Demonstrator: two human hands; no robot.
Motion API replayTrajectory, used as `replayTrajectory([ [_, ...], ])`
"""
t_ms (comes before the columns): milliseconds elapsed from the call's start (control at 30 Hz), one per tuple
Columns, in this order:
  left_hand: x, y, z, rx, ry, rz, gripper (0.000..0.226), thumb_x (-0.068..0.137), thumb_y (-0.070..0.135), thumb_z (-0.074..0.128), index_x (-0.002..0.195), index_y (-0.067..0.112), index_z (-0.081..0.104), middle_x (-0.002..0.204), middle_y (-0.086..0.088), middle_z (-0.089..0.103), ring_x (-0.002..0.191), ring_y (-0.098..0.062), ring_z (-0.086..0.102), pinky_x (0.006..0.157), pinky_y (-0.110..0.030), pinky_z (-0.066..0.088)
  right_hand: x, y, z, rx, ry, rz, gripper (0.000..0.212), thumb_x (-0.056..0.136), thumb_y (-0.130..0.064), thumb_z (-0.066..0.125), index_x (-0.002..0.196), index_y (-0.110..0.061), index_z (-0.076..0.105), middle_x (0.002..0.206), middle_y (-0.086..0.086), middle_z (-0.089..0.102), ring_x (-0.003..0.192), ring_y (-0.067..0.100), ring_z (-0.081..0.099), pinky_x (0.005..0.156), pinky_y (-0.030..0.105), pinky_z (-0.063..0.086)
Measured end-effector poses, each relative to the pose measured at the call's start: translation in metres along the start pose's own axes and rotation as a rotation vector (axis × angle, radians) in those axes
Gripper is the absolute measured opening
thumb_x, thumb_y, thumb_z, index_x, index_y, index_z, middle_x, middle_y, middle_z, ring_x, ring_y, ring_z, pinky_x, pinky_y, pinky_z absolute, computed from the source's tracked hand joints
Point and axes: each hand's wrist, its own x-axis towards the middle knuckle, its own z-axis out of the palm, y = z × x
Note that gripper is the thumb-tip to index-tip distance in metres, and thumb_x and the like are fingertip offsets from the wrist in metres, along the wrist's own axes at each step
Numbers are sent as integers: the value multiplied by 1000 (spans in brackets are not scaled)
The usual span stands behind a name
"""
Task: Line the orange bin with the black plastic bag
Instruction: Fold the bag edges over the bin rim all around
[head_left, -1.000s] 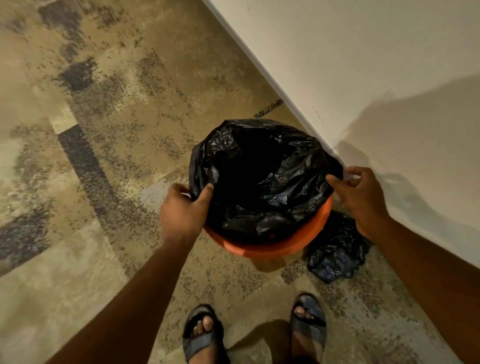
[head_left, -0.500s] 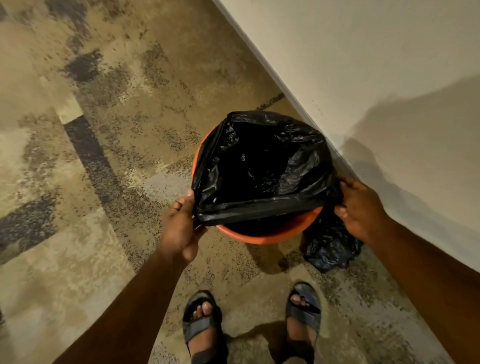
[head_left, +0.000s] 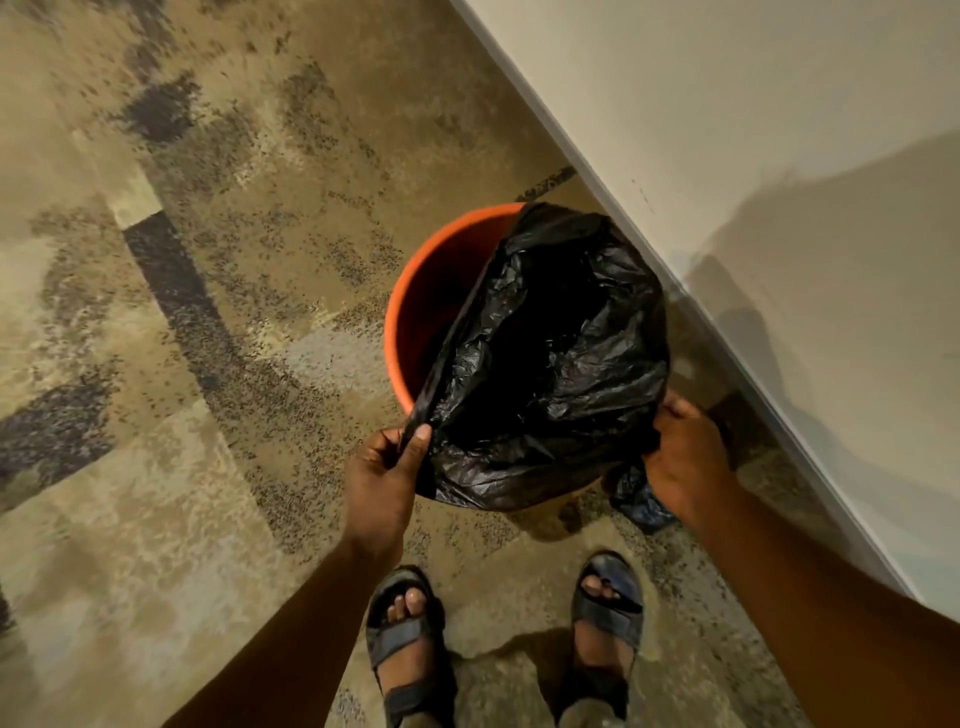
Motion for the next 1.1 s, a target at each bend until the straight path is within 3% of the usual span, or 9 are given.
replayTrajectory([
  [133, 14, 1, 5, -93, 154, 28, 24, 103, 26, 50, 84, 12, 52, 77, -4, 62, 64, -4, 59, 56, -23, 54, 2, 8, 5, -60, 81, -30, 38, 98, 2, 44, 88, -23, 70, 87, -1, 72, 79, 18, 66, 57, 26, 53],
  [367, 60, 21, 12, -64, 246, -43, 27, 105, 34, 44, 91, 11, 49, 94, -7, 61, 89, -18, 58, 76, -34, 54, 20, -14, 8, -206, 66, -10, 33, 92, 6, 51, 78, -19, 67, 72, 1, 72, 66, 21, 64, 56, 31, 53],
  [467, 81, 25, 11, -21, 164, -156, 32, 105, 22, 47, 106, -9, 56, 109, -27, 67, 97, -31, 64, 94, -51, 55, 30, -19, 8, -337, 17, 57, 20, 99, -4, 49, 92, -12, 66, 95, 11, 65, 79, 22, 56, 66, 35, 47],
  [533, 87, 23, 7, 18, 114, -184, 22, 103, 18, 50, 95, -1, 59, 93, -20, 67, 79, -27, 60, 74, -44, 55, 34, -21, 7, -347, -2, 81, 18, 100, -8, 48, 100, -11, 66, 99, 8, 65, 82, 19, 57, 61, 29, 49],
  [600, 89, 18, 0, 128, 108, -138, 24, 103, 19, 49, 83, 8, 56, 74, -10, 56, 61, -18, 42, 52, -32, 35, 37, -21, 6, -313, 18, 97, 19, 101, -6, 47, 98, -14, 64, 99, 4, 65, 84, 17, 59, 58, 27, 50],
  [700, 80, 3, -12, 361, 15, -28, 24, 103, 17, 49, 94, -2, 61, 78, -14, 61, 58, -17, 40, 51, -28, 31, 36, -17, 6, -246, 28, 111, 22, 102, -5, 44, 110, -11, 64, 112, 9, 66, 94, 21, 60, 68, 31, 51],
  [867, 39, -9, -24, 166, -178, -120, 33, 103, 32, 47, 86, 9, 64, 79, -8, 68, 53, -14, 53, 44, -23, 37, 20, 3, 8, -61, 14, 64, 29, 103, -11, 45, 123, -10, 66, 123, 12, 67, 110, 33, 62, 97, 49, 52],
  [1000, 10, -10, -23, 49, -340, -267, 22, 96, 31, 61, 92, 10, 69, 91, -12, 74, 58, -18, 59, 49, -24, 43, 4, 12, 10, 151, 65, 50, 25, 103, -23, 46, 107, -17, 70, 106, 5, 72, 98, 24, 67, 83, 40, 56],
  [1100, 5, -11, -15, 63, -360, -271, 14, 97, 14, 61, 87, 9, 70, 90, -13, 74, 59, -16, 59, 51, -25, 46, -1, 11, 9, 248, 60, 63, 32, 104, -32, 43, 117, -16, 67, 106, 3, 73, 101, 23, 68, 90, 41, 55],
])
